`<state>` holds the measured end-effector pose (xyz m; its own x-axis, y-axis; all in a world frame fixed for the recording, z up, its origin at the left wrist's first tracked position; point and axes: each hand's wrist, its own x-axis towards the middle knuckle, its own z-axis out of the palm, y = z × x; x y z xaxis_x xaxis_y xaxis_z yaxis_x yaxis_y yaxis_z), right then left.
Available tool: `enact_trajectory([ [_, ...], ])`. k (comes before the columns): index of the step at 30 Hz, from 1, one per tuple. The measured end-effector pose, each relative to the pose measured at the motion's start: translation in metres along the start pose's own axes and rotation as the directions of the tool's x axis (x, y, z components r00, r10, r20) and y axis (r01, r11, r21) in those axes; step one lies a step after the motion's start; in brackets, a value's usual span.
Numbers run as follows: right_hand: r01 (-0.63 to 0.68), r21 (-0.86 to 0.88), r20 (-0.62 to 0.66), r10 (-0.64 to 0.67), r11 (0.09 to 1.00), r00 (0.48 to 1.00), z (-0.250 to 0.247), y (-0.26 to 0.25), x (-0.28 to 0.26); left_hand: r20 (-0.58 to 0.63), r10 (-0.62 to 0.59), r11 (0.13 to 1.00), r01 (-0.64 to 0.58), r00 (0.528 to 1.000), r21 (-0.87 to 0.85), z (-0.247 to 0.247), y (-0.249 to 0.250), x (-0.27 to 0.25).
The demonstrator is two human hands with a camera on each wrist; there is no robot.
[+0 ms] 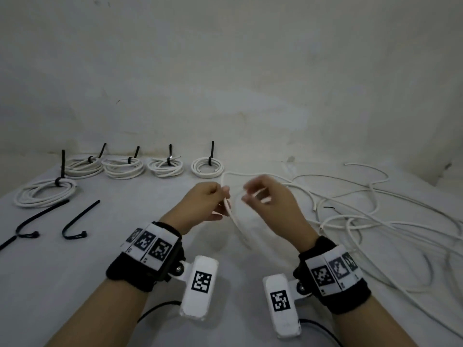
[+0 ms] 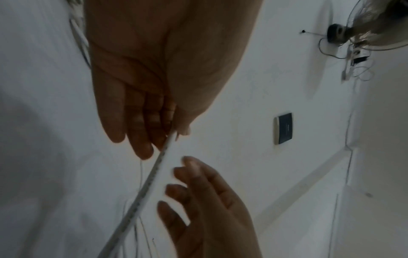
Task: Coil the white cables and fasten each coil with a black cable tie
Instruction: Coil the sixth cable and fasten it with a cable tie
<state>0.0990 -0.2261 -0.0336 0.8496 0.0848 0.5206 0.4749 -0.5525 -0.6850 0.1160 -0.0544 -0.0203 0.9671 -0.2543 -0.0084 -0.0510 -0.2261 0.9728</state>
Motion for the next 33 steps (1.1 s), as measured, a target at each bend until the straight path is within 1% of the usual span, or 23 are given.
enact_trajectory([
  [1,0.059,-0.026,-0.1,-0.061,0.998,0.993,-0.006,0.001,0.001,0.028,0.039,0.999,-0.039,0.999,-0.005,0.0,0.003,-0.004],
  [2,0.12,-0.087,-0.141,-0.131,0.989,0.981,-0.011,0.003,0.002,0.068,0.076,0.997,-0.076,0.995,0.002,0.001,0.007,-0.008],
  [3,0.164,-0.152,-0.132,-0.184,0.975,0.974,-0.016,0.005,0.003,0.11,0.111,0.993,-0.114,0.988,0.022,0.001,0.012,-0.013],
  [5,0.187,-0.224,-0.059,-0.205,0.956,0.977,-0.02,0.006,0.003,0.184,0.171,0.98,-0.186,0.968,0.066,0.004,0.019,-0.022],
  [6,0.196,-0.228,-0.04,-0.211,0.954,0.977,-0.02,0.006,0.002,0.213,0.192,0.974,-0.213,0.958,0.077,0.006,0.021,-0.025],
  [9,0.236,-0.212,-0.043,-0.251,0.948,0.967,-0.021,0.008,0.004,0.264,0.227,0.963,-0.256,0.937,0.08,0.012,0.021,-0.033],
  [11,0.251,-0.209,-0.014,-0.259,0.945,0.966,-0.021,0.01,0.006,0.261,0.24,0.959,-0.27,0.935,0.084,0.014,0.019,-0.035],
  [13,0.282,-0.192,-0.007,-0.289,0.94,0.957,-0.02,0.009,0.008,0.256,0.26,0.958,-0.282,0.931,0.053,0.014,0.018,-0.035],
  [15,0.331,-0.149,-0.037,-0.34,0.932,0.94,-0.019,0.003,0.012,0.23,0.275,0.96,-0.278,0.933,-0.023,0.013,0.017,-0.035],
  [17,0.36,-0.113,-0.068,-0.369,0.926,0.927,-0.02,-0.004,0.02,0.192,0.263,0.964,-0.248,0.946,-0.096,0.011,0.015,-0.034],
  [20,0.392,-0.118,-0.051,-0.4,0.912,0.915,-0.021,-0.012,0.034,0.148,0.243,0.952,-0.206,0.959,-0.226,0.011,0.018,-0.032],
  [21,0.391,-0.121,-0.03,-0.398,0.912,0.917,-0.02,-0.015,0.039,0.115,0.243,0.93,-0.198,0.963,-0.309,0.01,0.019,-0.031],
  [23,0.338,-0.101,0.035,-0.336,0.936,0.941,-0.019,-0.019,0.048,0.048,0.244,0.84,-0.186,0.968,-0.51,0.002,0.022,-0.029],
  [25,0.22,-0.094,0.139,-0.206,0.971,0.969,-0.017,-0.018,0.054,-0.007,0.269,0.711,-0.203,0.963,-0.673,-0.01,0.024,-0.027],
  [27,0.12,-0.115,0.235,-0.09,0.986,0.968,-0.014,-0.011,0.054,-0.071,0.304,0.588,-0.246,0.95,-0.77,-0.023,0.025,-0.027],
  [28,0.11,-0.141,0.266,-0.069,0.984,0.961,-0.012,-0.006,0.052,-0.108,0.319,0.538,-0.274,0.942,-0.797,-0.03,0.026,-0.027],
  [30,0.142,-0.207,0.33,-0.068,0.968,0.942,-0.008,0.004,0.047,-0.182,0.336,0.457,-0.329,0.924,-0.826,-0.042,0.026,-0.027],
  [33,0.217,-0.316,0.438,-0.061,0.924,0.897,-0.006,0.009,0.041,-0.265,0.316,0.38,-0.378,0.911,-0.844,-0.058,0.023,-0.023],
])
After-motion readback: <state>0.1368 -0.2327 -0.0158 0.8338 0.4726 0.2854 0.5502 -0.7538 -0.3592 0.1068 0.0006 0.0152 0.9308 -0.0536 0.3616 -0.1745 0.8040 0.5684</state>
